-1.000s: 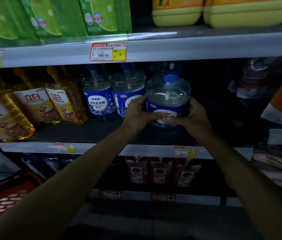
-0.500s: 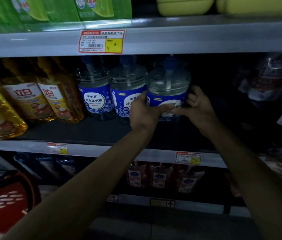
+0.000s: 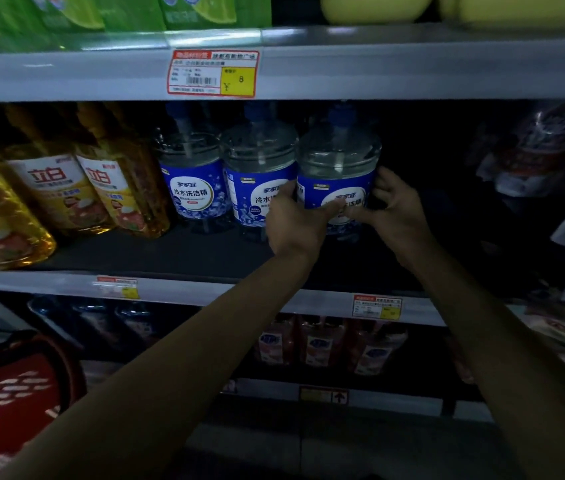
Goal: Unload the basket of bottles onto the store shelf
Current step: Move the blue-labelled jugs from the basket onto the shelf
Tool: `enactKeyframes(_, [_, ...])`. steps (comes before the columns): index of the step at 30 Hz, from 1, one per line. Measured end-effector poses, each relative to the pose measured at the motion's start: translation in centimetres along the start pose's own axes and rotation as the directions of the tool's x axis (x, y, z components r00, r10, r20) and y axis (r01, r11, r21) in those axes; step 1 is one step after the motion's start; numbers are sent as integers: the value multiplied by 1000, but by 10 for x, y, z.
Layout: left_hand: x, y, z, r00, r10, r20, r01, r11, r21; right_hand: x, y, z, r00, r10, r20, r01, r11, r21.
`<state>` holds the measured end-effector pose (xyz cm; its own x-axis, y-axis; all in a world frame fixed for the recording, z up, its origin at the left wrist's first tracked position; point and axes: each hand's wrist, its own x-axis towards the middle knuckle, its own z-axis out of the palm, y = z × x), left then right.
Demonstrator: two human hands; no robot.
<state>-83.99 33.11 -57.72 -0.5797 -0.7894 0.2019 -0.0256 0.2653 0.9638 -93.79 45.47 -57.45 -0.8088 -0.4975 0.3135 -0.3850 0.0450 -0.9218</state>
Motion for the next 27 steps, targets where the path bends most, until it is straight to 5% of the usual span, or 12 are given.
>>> enactKeyframes(11, [-17, -1, -69, 908, 82, 410, -163, 972, 167, -59, -29, 14, 990, 126, -57, -132, 986, -105])
enactKeyframes(14, [-26, 4, -104, 868, 140, 476, -314, 897, 309, -72, -47, 29, 996, 89, -20, -91, 987, -133])
enactKeyframes(20, [-46, 3, -207, 859, 94, 504, -426, 678, 600, -108, -90, 93, 976, -24, 218, 101, 932, -348])
enactKeyframes(27, [-81, -8, -351, 908, -11, 419, -381, 395, 836, -141, -124, 181, 812, -32, 582, 331, 847, -415])
